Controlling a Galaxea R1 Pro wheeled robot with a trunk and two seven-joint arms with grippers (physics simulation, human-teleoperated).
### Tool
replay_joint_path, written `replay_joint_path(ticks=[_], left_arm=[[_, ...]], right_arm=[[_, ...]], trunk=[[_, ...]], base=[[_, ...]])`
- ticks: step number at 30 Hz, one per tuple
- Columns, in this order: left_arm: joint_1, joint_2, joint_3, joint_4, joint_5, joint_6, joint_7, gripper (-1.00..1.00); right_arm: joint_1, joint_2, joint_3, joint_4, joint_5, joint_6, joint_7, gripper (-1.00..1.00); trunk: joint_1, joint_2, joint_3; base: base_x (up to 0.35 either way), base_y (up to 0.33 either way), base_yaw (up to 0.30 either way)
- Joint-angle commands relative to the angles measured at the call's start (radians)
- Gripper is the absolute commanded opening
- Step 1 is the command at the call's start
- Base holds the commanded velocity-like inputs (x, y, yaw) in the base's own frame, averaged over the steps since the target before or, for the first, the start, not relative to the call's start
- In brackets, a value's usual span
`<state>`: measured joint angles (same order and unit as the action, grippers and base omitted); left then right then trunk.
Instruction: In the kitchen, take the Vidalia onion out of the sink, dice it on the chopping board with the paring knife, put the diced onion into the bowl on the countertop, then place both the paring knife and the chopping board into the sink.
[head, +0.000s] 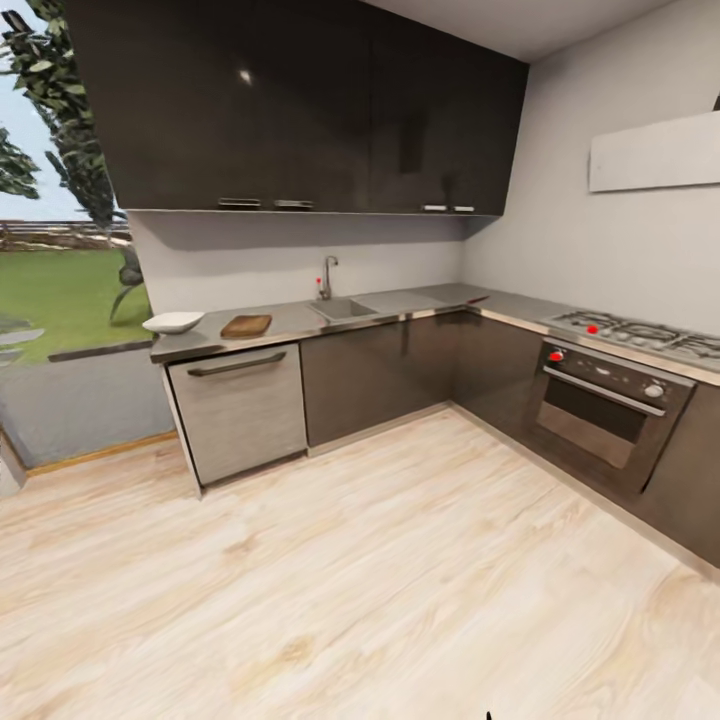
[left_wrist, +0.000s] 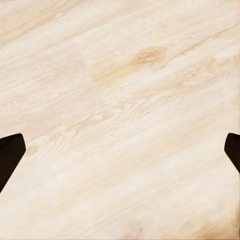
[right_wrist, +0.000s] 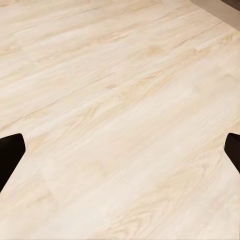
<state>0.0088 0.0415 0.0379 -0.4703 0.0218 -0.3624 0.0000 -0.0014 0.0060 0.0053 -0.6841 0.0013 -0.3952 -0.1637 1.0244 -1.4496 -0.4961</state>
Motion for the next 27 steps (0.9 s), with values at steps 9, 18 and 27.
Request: replay_joint_path(ticks=[9,18,27], left_arm=[[0.0,0.0,0.0,-0.001,0.003,-0.001,0.0,1.0],[0.0,0.0,0.0,-0.001,0.002,-0.001,0.0,1.0],[0.0,0.0,0.0,-0.001,0.003,-0.001,0.0,1.0]], right_arm=[[0.0,0.0,-0.001,0.0,0.0,-0.002,-0.004,1.0],[0.0,0.0,-0.001,0.0,0.0,-0.002,-0.005,1.0],[0.0,0.0,-0.001,0.0,0.0,-0.002,-0.005,1.0]], trunk=[[0.001,0.0,-0.001],[0.001,0.0,-0.001],[0.001,0.0,-0.001]], base=[[0.294,-0.182,0.159],[0.293,-0.183,0.236],[0.29,-0.185,0.277]])
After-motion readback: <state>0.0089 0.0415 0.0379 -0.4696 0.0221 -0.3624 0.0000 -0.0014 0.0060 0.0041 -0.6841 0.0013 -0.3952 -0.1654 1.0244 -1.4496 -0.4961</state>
